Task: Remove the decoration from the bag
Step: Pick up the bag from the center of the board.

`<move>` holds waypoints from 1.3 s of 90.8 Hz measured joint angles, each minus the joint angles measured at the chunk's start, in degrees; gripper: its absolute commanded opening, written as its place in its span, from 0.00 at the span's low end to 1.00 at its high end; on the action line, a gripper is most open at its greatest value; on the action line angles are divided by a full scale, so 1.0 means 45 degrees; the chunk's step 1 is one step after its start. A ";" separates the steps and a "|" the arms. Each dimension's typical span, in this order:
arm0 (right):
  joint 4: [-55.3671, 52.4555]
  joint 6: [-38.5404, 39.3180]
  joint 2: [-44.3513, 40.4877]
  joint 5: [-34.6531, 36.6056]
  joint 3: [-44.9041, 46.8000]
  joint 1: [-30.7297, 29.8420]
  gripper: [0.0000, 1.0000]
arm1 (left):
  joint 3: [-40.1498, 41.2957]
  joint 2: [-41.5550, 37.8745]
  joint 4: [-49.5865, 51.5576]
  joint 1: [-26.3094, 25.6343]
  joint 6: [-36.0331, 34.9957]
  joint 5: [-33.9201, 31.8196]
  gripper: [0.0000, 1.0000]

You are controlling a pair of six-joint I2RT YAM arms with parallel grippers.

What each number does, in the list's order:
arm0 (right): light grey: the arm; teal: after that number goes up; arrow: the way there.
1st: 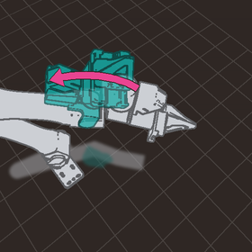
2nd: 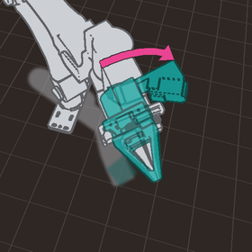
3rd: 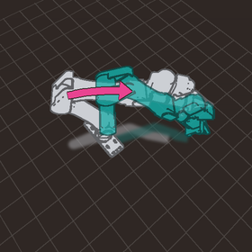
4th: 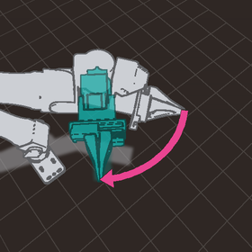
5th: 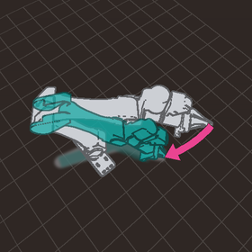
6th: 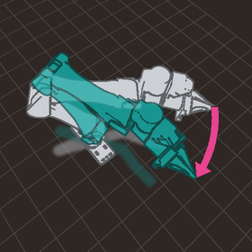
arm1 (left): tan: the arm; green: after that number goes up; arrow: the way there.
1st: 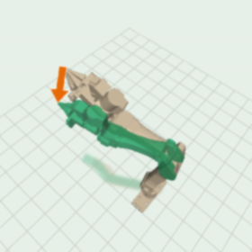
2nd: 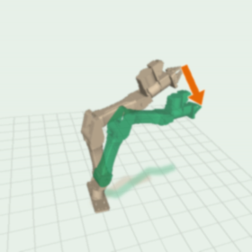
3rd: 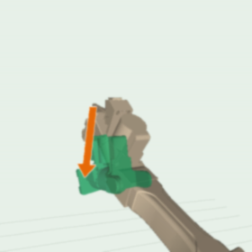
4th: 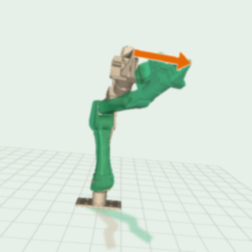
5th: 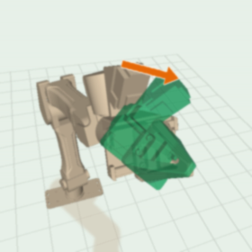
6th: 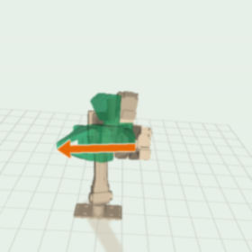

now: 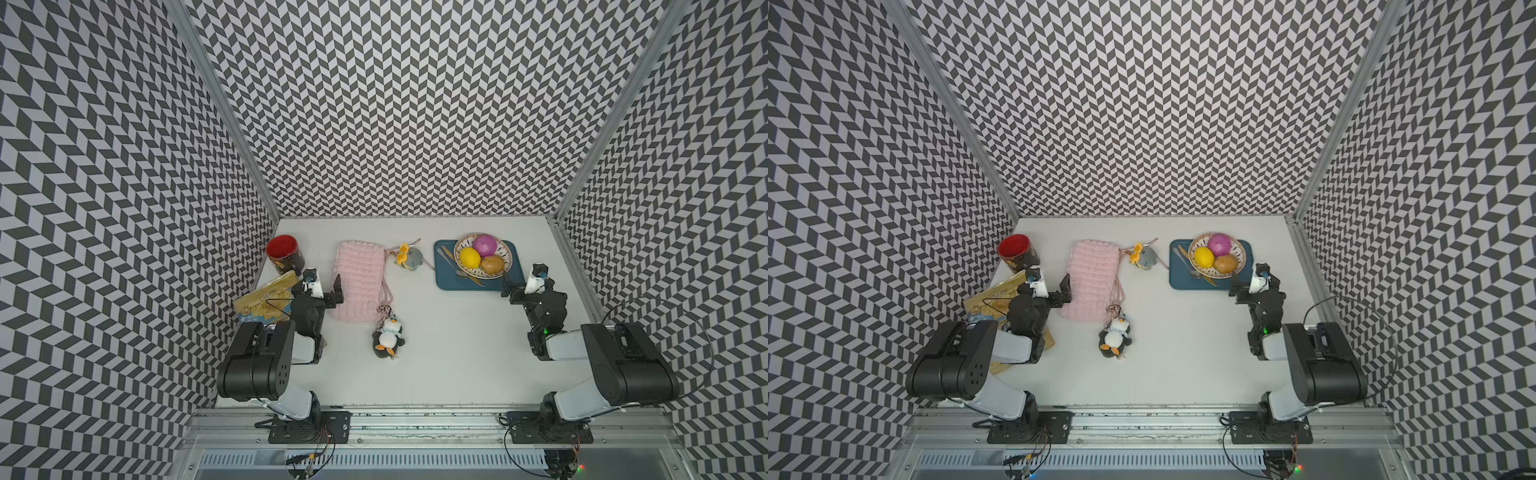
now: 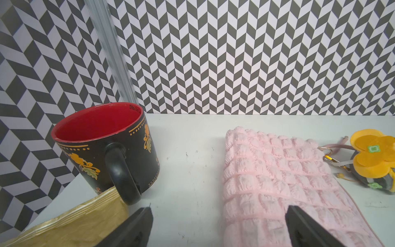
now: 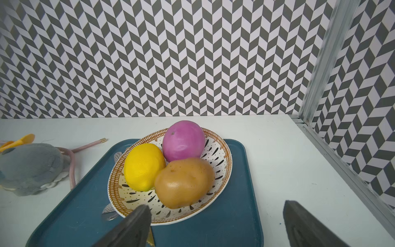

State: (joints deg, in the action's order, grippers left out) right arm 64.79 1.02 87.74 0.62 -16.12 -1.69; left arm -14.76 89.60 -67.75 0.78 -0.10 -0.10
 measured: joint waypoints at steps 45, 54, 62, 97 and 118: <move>0.0000 0.0005 -0.0005 -0.0034 0.0000 0.0000 0.99 | -0.0291 -0.0160 0.0631 -0.0015 -0.0024 0.0097 1.00; -0.0607 0.0024 -0.0432 -0.0107 -0.0073 0.0000 0.99 | -0.1379 -0.0894 0.2429 -0.0136 0.0083 -0.0053 1.00; -0.2064 -0.0005 -0.1457 -0.0151 -0.0593 0.0000 0.99 | -0.2006 -0.1705 0.3361 -0.0194 0.0345 -0.0146 1.00; -0.6970 -0.1622 -0.5591 -0.2322 -0.2419 -0.1044 1.00 | -0.5780 -0.3793 1.0054 -0.2696 0.2769 -0.1593 1.00; -0.9792 -0.1821 -0.6159 -0.3303 -0.2885 -0.2331 1.00 | -0.7310 -0.2948 1.1953 -0.5144 0.3283 -0.2263 1.00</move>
State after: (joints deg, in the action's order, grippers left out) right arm 20.73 -7.18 60.03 -14.24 -29.10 -12.19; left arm -47.66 76.34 -13.96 -22.37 14.68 -10.28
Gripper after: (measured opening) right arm 0.995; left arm 0.993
